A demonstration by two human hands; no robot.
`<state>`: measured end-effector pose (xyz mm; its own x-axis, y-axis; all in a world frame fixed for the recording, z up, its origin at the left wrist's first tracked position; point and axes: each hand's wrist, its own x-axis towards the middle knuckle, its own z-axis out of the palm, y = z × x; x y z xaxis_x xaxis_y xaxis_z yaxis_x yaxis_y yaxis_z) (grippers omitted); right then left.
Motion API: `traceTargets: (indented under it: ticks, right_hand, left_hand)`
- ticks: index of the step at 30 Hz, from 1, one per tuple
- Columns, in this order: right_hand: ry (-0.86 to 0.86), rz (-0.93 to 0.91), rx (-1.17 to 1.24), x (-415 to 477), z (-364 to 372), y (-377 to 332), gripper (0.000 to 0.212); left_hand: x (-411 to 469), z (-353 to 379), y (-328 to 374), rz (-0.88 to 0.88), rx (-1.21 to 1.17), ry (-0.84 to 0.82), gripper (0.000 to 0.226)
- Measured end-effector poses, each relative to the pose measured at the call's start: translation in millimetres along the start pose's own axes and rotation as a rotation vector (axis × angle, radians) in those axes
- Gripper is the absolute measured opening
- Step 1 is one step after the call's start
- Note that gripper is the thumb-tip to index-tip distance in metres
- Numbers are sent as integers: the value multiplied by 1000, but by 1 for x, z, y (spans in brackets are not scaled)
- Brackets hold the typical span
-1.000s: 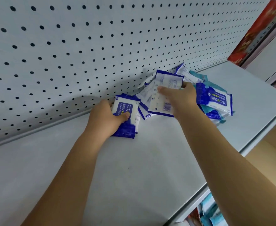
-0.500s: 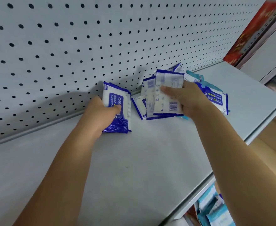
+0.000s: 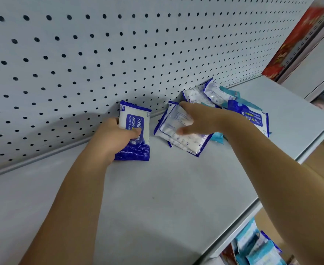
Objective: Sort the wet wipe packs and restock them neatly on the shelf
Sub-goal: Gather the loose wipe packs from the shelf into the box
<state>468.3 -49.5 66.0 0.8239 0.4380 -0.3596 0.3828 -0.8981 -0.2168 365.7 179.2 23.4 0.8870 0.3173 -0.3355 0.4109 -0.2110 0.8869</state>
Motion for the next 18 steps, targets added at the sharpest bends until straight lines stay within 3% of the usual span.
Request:
traceTargets:
  ticks: [3,6,10,12,14,18]
  right_hand:
    - [42,-61,-36,-14,-2,-9,85]
    - [99,-113,136,-30,0,-12,68]
    - [355,-71,356,-48,4,-15,59]
    - [443,-36,355,-57,5,-17,59]
    - [416,-1,244,-65,9,-19,62]
    - [204,163,-40,-70,32,-25,63]
  left_hand:
    - [1,-5,-1,-31,15,-31,22]
    - [3,-13,-1,-71,20,-6,32]
    - [2,-24,0,-90,-3,0,44]
    - [-1,-25,4,-71,-12,-12,38]
    - [-3,-23,5,-44,-22,-30,25]
    - [-8,-10,8,-9,-41,-77,24]
